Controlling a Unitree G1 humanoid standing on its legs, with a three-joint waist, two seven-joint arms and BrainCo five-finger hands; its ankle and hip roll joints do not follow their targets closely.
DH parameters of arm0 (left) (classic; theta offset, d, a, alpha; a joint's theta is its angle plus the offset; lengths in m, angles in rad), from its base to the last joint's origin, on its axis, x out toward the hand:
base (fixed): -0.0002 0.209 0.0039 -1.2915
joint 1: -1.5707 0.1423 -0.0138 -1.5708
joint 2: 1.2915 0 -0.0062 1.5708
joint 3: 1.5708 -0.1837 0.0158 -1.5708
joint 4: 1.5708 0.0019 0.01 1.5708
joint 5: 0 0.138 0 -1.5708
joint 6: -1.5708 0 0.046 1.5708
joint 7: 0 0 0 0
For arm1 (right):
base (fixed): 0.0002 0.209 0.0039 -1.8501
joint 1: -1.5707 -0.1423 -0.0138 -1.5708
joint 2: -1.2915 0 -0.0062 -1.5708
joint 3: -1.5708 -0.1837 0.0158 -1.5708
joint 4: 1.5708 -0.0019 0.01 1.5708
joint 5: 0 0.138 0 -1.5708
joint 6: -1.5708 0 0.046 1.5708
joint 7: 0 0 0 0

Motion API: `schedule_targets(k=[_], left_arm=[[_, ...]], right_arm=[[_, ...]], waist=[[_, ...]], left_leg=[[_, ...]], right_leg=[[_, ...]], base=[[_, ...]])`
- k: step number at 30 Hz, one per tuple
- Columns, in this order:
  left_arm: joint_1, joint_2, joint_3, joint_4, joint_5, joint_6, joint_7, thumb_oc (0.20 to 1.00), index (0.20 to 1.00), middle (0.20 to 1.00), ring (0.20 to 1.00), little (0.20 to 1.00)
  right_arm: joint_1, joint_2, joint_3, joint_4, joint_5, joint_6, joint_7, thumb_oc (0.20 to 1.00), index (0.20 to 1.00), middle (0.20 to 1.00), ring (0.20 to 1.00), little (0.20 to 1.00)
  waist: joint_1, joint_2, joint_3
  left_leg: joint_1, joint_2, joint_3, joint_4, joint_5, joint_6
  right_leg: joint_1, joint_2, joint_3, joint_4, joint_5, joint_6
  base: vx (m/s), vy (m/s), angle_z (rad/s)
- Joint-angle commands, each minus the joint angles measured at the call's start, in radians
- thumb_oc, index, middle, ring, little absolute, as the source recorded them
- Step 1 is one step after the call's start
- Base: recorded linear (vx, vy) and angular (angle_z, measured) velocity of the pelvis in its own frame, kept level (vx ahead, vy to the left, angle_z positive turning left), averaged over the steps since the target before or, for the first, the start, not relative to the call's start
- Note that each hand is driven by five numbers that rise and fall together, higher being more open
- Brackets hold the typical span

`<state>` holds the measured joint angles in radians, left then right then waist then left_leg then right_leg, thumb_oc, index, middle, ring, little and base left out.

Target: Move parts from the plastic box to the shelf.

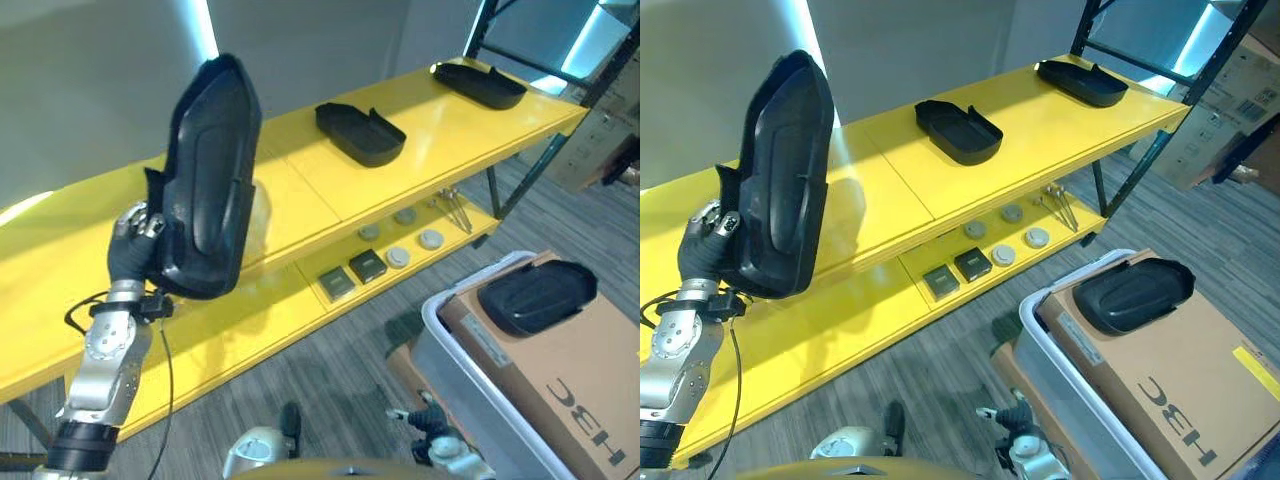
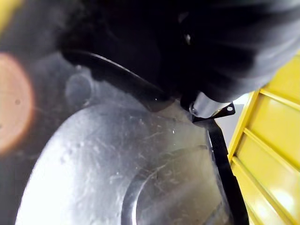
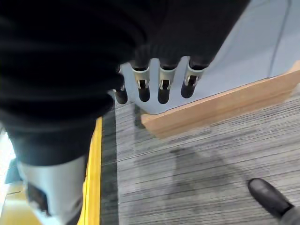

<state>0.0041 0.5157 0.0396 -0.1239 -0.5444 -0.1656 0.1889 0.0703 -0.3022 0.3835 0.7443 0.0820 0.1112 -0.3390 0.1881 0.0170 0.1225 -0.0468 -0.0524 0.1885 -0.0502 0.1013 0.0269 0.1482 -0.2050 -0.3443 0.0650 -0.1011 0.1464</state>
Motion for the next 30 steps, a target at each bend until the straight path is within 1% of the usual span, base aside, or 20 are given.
schedule_targets(k=[1,3,5,6,7,8,9,10,11,12,13,14,17,19,20,21,24,25,29,30], left_arm=[[-0.136,0.047,-0.005,-0.002,0.039,-0.113,0.028,0.2,0.2,0.2,0.2,0.2],[-0.144,0.053,-0.01,0.007,0.045,-0.115,0.043,0.2,0.2,0.2,0.2,0.2],[-0.149,0.059,-0.018,0.006,0.049,-0.111,0.066,0.2,0.2,0.2,0.2,0.2],[-0.164,0.063,-0.03,0.006,0.044,-0.102,0.091,0.2,0.2,0.2,0.2,0.2],[-0.179,0.064,-0.04,0.006,0.044,-0.095,0.102,0.2,0.2,0.2,0.2,0.2],[-0.186,0.065,-0.044,0.006,0.044,-0.092,0.111,0.2,0.2,0.2,0.2,0.2],[-0.204,0.067,-0.056,0.005,0.042,-0.083,0.123,0.2,0.2,0.2,0.2,0.2],[-0.237,0.067,-0.079,0.005,0.033,-0.068,0.141,0.2,0.2,0.2,0.2,0.2],[-0.253,0.066,-0.099,0.006,0.021,-0.062,0.165,0.2,0.2,0.2,0.2,0.2],[-0.244,0.058,-0.096,0.004,0.023,-0.062,0.16,0.2,0.2,0.2,0.2,0.2],[-0.224,0.037,-0.089,0.001,0.03,-0.049,0.167,0.2,0.2,0.2,0.2,0.2],[-0.22,0.02,-0.094,-0.001,0.03,-0.034,0.167,0.2,0.2,0.2,0.2,0.2],[-0.233,-0.024,-0.121,-0.008,0.061,0.015,0.185,0.2,0.2,0.2,0.2,0.2],[-0.267,-0.063,-0.143,0.002,0.089,0.065,0.188,0.2,0.2,0.2,0.2,0.2],[-0.325,-0.089,-0.195,0.065,0.123,0.104,0.215,0.2,0.2,0.2,0.2,0.2],[-0.363,-0.089,-0.229,0.135,0.12,0.103,0.235,0.2,0.2,0.2,0.2,0.2],[-0.384,-0.083,-0.243,0.185,0.129,0.104,0.25,0.2,0.2,0.2,0.2,0.2],[-0.398,-0.074,-0.25,0.234,0.15,0.129,0.256,0.2,0.2,0.2,0.2,0.2],[-0.425,-0.051,-0.251,0.302,0.194,0.171,0.277,0.2,0.2,0.2,0.2,0.2],[-0.44,-0.033,-0.248,0.336,0.197,0.199,0.28,0.2,0.2,0.2,0.2,0.2]], right_arm=[[0.001,-0.002,0.014,0.0,0.021,-0.007,-0.07,1.0,1.0,1.0,1.0,1.0],[0.007,-0.001,0.0,-0.005,0.02,-0.014,-0.08,1.0,1.0,1.0,1.0,1.0],[0.015,-0.003,-0.012,0.005,0.01,-0.029,-0.076,1.0,1.0,1.0,1.0,1.0],[0.015,-0.004,-0.029,0.033,0.003,-0.057,-0.062,1.0,1.0,1.0,1.0,1.0],[0.01,-0.003,-0.036,0.062,0.002,-0.081,-0.055,1.0,1.0,1.0,1.0,1.0],[0.007,-0.003,-0.039,0.073,-0.002,-0.091,-0.052,1.0,1.0,1.0,1.0,1.0],[0.001,0.0,-0.047,0.104,-0.01,-0.116,-0.045,1.0,1.0,1.0,1.0,1.0],[-0.013,0.005,-0.067,0.156,-0.019,-0.151,-0.033,1.0,1.0,1.0,1.0,1.0],[-0.023,0.018,-0.086,0.176,-0.046,-0.142,-0.024,1.0,1.0,1.0,1.0,1.0],[-0.02,0.018,-0.083,0.167,-0.047,-0.127,-0.02,1.0,1.0,1.0,1.0,1.0],[-0.019,0.012,-0.091,0.163,-0.073,-0.098,0.006,1.0,1.0,1.0,1.0,1.0],[-0.018,-0.001,-0.095,0.168,-0.07,-0.089,0.025,1.0,1.0,1.0,1.0,1.0],[-0.016,-0.02,-0.098,0.175,-0.049,-0.073,0.035,1.0,1.0,1.0,1.0,1.0],[-0.011,-0.019,-0.102,0.177,-0.005,-0.061,0.009,1.0,1.0,1.0,1.0,1.0],[0.011,-0.021,-0.108,0.155,0.043,-0.04,-0.02,1.0,1.0,1.0,1.0,1.0],[0.017,-0.027,-0.106,0.145,0.054,-0.031,-0.032,1.0,1.0,1.0,1.0,1.0],[0.012,-0.029,-0.104,0.156,0.07,-0.031,-0.034,1.0,1.0,1.0,1.0,1.0],[0.009,-0.028,-0.105,0.171,0.079,-0.029,-0.033,1.0,1.0,1.0,1.0,1.0],[0.015,-0.019,-0.106,0.189,0.05,-0.033,-0.022,1.0,1.0,1.0,1.0,1.0],[0.021,-0.015,-0.101,0.192,0.025,-0.036,-0.017,1.0,1.0,1.0,1.0,1.0]], waist=[[-0.045,0.023,0.008],[-0.067,0.036,0.024],[-0.087,0.04,0.032],[-0.106,0.043,0.039],[-0.111,0.041,0.04],[-0.114,0.04,0.042],[-0.121,0.025,0.04],[-0.136,0.009,0.034],[-0.151,-0.003,0.031],[-0.154,-0.008,0.03],[-0.155,-0.02,0.016],[-0.157,-0.027,0.003],[-0.162,-0.045,-0.015],[-0.169,-0.057,-0.022],[-0.205,-0.05,-0.028],[-0.221,-0.048,-0.025],[-0.228,-0.041,-0.028],[-0.24,-0.03,-0.035],[-0.254,-0.017,-0.046],[-0.263,-0.01,-0.051]], left_leg=[[0.015,-0.052,-0.088,0.075,-0.153,0.069],[0.03,-0.059,-0.098,0.087,-0.168,0.089],[0.035,-0.063,-0.108,0.099,-0.185,0.1],[0.027,-0.053,-0.115,0.112,-0.18,0.099],[0.026,-0.046,-0.129,0.12,-0.185,0.092],[0.027,-0.044,-0.135,0.123,-0.188,0.089],[0.026,-0.047,-0.152,0.13,-0.201,0.082],[0.031,-0.043,-0.183,0.139,-0.227,0.069],[0.045,-0.032,-0.213,0.149,-0.254,0.066],[0.056,-0.016,-0.214,0.151,-0.263,0.057],[0.09,0.024,-0.203,0.129,-0.26,0.032],[0.097,0.048,-0.196,0.115,-0.249,0.008],[0.079,0.093,-0.16,0.126,-0.218,-0.028],[0.048,0.133,-0.064,0.156,-0.195,-0.045],[0.049,0.186,0.062,0.144,-0.17,-0.068],[0.054,0.198,0.096,0.127,-0.143,-0.069],[0.07,0.197,0.098,0.098,-0.134,-0.07],[0.094,0.2,0.108,0.058,-0.121,-0.075],[0.118,0.194,0.106,0.03,-0.115,-0.075],[0.124,0.193,0.112,0.024,-0.114,-0.075]], right_leg=[[-0.247,0.003,0.058,0.575,0.067,0.039],[-0.344,-0.007,0.12,0.751,0.095,0.04],[-0.428,0.01,0.178,0.789,0.127,0.037],[-0.477,0.029,0.203,0.697,0.171,0.011],[-0.465,0.032,0.213,0.606,0.171,0.006],[-0.459,0.033,0.217,0.573,0.171,0.004],[-0.441,0.028,0.241,0.404,0.191,0.008],[-0.404,0.037,0.293,0.128,0.21,0.015],[-0.394,0.043,0.343,0.003,0.233,0.033],[-0.377,0.044,0.337,-0.011,0.223,0.039],[-0.327,0.031,0.311,-0.016,0.215,0.048],[-0.293,0.041,0.304,-0.024,0.206,0.047],[-0.23,0.058,0.278,-0.042,0.186,0.032],[-0.188,0.055,0.216,-0.062,0.174,0.02],[-0.158,0.061,0.15,-0.065,0.144,0.015],[-0.155,0.065,0.13,-0.062,0.14,0.002],[-0.152,0.07,0.128,-0.063,0.134,-0.001],[-0.148,0.075,0.129,-0.064,0.127,-0.003],[-0.14,0.08,0.146,-0.067,0.121,-0.004],[-0.139,0.08,0.152,-0.067,0.12,-0.004]], base=[[0.31,0.272,0.24],[0.14,0.12,0.16],[0.09,-0.073,0.12],[0.12,-0.229,0.2],[0.12,-0.256,0.16],[0.18,-0.256,0.31],[0.28,-0.395,0.59],[0.44,-0.571,0.62],[0.44,-0.514,0.47],[0.48,-0.473,0.96],[0.39,-0.377,1.01],[0.37,-0.376,1.03],[0.21,-0.279,0.6],[0.12,-0.294,0.71],[0.06,-0.277,1.78],[0.06,-0.234,1.81],[0.04,-0.041,0.51],[0.09,-0.009,-0.1],[0.07,0.019,-0.07],[0.03,0.028,-0.11]])
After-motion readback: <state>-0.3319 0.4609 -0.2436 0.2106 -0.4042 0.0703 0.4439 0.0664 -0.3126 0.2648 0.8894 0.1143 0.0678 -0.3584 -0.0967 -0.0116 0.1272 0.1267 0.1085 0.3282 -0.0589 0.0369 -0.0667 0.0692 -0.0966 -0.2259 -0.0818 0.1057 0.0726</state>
